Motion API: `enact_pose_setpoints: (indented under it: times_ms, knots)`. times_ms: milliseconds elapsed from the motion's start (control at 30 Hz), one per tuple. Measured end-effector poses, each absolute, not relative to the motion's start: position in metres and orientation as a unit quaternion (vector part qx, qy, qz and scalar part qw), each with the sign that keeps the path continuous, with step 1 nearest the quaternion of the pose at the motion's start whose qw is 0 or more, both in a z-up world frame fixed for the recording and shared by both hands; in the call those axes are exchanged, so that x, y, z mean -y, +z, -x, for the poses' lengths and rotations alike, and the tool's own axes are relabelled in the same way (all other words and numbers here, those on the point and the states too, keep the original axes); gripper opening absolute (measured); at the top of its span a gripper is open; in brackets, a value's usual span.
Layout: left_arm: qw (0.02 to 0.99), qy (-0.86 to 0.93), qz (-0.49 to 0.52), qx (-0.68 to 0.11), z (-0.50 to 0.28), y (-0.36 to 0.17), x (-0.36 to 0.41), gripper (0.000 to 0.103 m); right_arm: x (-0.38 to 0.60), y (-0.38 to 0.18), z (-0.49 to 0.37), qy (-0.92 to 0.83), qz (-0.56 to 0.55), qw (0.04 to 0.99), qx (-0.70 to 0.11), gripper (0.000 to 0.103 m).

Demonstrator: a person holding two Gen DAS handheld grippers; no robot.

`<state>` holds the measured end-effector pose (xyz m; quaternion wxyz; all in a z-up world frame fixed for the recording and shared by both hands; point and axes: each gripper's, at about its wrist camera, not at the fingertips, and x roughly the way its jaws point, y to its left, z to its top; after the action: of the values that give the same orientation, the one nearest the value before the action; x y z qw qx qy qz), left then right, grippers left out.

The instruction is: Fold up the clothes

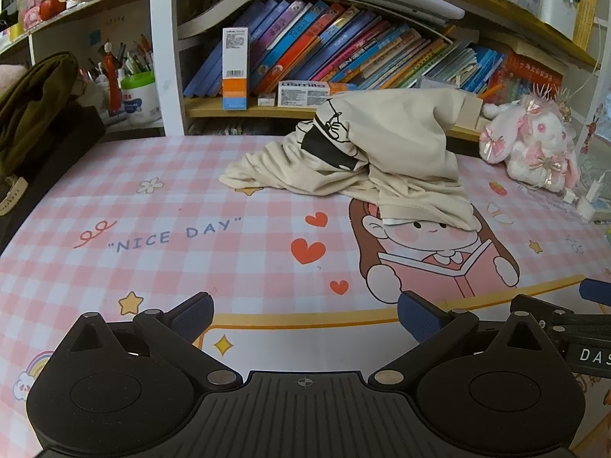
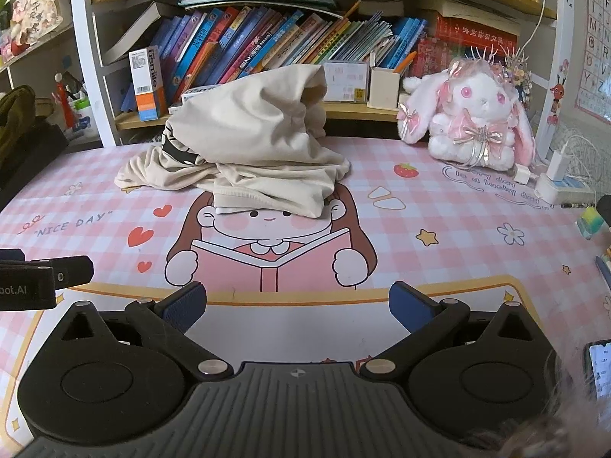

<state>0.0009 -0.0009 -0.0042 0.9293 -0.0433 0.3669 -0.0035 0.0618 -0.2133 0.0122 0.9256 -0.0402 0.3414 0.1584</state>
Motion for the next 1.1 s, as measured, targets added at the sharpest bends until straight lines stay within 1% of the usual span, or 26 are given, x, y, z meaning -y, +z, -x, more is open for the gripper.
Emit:
enact_pose_setpoints:
  times_ms: [1100]
  knots:
    - [0.928, 0.007, 0.038, -0.371, 0.0013, 0.0012, -0.002, 0.103, 0.2147, 0.0113, -0.0607, 0.159, 0.037, 0.924, -0.345, 0.103]
